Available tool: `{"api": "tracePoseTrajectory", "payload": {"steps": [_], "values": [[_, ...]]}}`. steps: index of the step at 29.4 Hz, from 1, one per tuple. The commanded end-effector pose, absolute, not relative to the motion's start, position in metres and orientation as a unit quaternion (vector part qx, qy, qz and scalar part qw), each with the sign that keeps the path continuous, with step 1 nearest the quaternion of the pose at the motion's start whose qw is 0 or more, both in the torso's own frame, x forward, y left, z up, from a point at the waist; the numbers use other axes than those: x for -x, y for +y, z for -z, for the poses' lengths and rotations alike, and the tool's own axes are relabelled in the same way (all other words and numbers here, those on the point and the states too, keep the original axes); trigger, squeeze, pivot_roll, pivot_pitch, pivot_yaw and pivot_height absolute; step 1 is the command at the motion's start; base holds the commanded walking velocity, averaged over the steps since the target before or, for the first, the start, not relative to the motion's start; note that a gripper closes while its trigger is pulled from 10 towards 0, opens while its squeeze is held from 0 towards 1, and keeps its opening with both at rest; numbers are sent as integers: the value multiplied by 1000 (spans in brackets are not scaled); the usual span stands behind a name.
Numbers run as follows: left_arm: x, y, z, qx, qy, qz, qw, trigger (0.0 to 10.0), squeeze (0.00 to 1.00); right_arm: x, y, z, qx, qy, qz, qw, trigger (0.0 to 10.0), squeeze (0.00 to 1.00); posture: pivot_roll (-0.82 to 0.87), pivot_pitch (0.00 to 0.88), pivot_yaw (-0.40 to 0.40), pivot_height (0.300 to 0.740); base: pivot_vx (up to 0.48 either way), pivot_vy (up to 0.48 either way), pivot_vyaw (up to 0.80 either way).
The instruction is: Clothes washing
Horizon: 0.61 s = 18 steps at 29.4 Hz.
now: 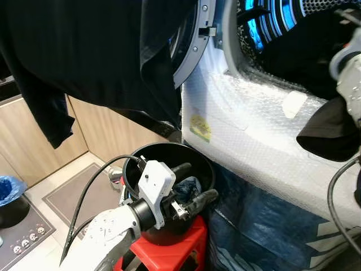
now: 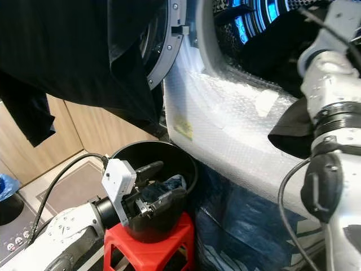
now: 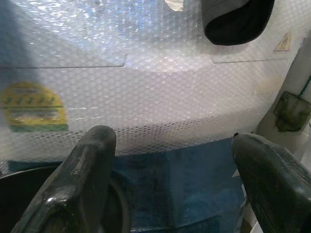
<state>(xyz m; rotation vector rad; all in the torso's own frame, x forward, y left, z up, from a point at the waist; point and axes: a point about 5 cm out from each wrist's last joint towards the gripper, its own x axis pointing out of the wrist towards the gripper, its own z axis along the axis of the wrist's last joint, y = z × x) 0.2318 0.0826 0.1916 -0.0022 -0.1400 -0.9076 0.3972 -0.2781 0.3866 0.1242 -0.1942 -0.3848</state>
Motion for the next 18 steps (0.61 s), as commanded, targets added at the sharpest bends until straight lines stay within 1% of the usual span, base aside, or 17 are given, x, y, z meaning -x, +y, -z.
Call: {"api": "tracePoseTrajectory", "payload": {"steps": [1,4,5,6,7,10,12,14,17,18], "values": [[-231,81,-195,-2,-75,441,894,10000,0,-392,-282,-402,-88,-131,201,967,10000,0,-8,28,-40,740,0,0,0],[-231,81,-195,-2,-75,441,894,10000,0,-392,-276,-409,-106,-151,167,968,10000,0,-7,25,-39,740,0,0,0],[-231,81,-195,-2,-76,441,894,10000,0,-399,-254,-407,-78,-140,59,985,10000,0,-7,23,-38,740,0,0,0],[-231,81,-195,-2,-76,441,894,10000,0,-399,-254,-407,-78,-140,59,985,10000,0,-7,23,-38,740,0,0,0],[-231,81,-195,-2,-76,442,894,10000,0,-401,-245,-405,-50,-132,15,990,10000,0,-7,23,-38,740,0,0,0],[-231,81,-195,-2,-75,443,893,10000,0,-403,-237,-397,-14,-116,-30,993,10000,0,-11,20,-35,740,0,0,0],[-231,81,-195,-2,-75,444,893,10000,0,-401,-233,-397,23,-140,-73,987,10000,0,-16,18,-33,740,0,0,0],[-231,80,-195,-1,-75,447,891,10000,0,-394,-233,-395,-8,-152,-151,977,10000,0,-21,15,-30,740,0,0,0],[-232,79,-195,-1,-75,450,890,10000,0,-384,-235,-392,8,-172,-210,962,10000,0,-25,13,-26,740,0,0,0],[-232,79,-195,-1,-75,451,889,10000,0,-378,-235,-389,23,-182,-239,953,10000,0,-27,11,-23,740,0,0,0]]}}
